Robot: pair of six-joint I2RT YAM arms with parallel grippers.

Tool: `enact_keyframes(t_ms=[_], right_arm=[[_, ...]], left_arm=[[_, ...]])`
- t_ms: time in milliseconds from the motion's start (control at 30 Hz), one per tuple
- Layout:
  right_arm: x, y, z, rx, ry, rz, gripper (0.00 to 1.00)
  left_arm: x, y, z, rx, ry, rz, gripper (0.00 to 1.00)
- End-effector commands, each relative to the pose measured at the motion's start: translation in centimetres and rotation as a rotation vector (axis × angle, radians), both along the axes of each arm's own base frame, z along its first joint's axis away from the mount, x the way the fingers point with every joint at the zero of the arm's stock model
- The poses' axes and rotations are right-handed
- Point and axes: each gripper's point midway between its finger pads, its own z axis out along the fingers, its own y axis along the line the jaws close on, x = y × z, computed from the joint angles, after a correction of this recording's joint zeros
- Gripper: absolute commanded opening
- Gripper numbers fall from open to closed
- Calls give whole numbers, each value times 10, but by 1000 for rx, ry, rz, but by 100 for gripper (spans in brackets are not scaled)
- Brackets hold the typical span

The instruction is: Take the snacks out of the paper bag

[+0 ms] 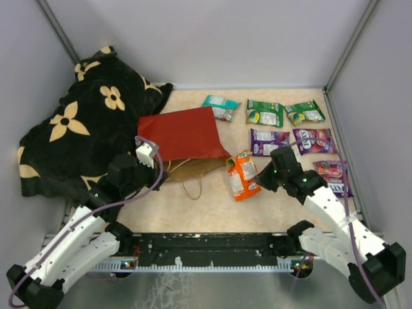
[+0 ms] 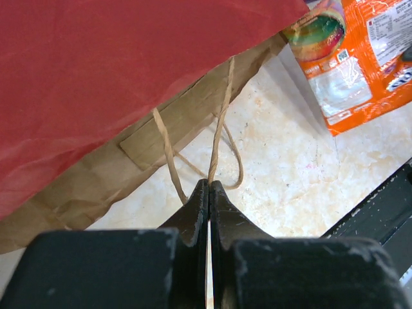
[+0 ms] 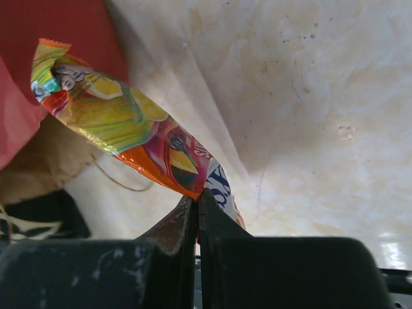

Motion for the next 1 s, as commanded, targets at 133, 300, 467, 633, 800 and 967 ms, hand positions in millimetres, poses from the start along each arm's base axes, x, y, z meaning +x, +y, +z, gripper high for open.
enact_keyframes(t_ms=[133,300,467,633,800,967], right_arm=[[31,-1,24,501,-37,-480,0],[19,-42,42,468,-110,-665,0],[3,-34,60,333,-58,-492,0],[-10,-67,50,169,8,-632,0],[1,-82,42,286,-132,-764,0],[8,-91,24,196,-135,-792,0]], left_arm=[[0,-2,5,-15,-1,0,0],[-1,-3,6,-17,0,-8,0],[0,-2,6,-16,-4,-2,0],[-1,-1,9,-24,-13,3,0],[-1,-1,10,-29,-15,0,0],[-2,-3,8,-29,-8,-10,0]])
